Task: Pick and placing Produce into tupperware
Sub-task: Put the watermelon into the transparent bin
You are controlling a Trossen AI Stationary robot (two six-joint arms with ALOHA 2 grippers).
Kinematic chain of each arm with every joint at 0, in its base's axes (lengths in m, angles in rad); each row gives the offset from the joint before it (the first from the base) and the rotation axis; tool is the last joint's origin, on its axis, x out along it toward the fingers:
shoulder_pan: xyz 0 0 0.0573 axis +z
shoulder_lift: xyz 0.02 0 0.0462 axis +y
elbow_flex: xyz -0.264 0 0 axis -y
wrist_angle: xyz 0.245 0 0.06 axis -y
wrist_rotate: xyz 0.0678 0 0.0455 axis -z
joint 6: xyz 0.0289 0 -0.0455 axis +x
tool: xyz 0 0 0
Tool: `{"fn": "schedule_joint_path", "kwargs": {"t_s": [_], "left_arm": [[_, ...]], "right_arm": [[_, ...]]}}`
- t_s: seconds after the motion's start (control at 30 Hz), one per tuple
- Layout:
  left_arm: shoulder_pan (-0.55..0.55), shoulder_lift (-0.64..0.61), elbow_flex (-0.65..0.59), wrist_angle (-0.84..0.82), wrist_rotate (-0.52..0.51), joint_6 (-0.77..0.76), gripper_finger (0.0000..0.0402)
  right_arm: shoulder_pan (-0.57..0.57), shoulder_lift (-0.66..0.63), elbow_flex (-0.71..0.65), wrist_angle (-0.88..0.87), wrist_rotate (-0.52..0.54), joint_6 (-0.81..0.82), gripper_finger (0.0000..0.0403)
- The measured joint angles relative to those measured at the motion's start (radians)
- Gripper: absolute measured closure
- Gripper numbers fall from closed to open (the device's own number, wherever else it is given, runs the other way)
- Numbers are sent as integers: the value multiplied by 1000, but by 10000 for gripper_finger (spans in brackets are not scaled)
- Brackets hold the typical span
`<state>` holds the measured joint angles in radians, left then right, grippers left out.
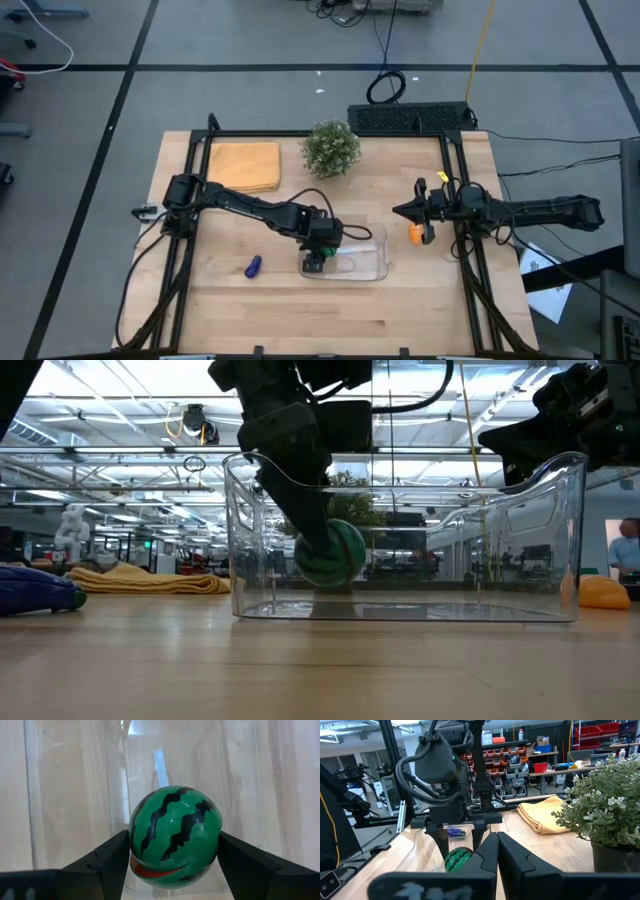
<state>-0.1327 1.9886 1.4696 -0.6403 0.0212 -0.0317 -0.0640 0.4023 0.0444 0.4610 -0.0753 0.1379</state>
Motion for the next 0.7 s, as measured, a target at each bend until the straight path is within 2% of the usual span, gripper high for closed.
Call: {"fn": "schedule_joint_path", "kwargs": {"t_s": [0.7], "left_arm": [[15, 37, 0, -14, 16, 32, 137]], "right_arm": [[0, 0, 0, 3, 0, 0, 403]]}}
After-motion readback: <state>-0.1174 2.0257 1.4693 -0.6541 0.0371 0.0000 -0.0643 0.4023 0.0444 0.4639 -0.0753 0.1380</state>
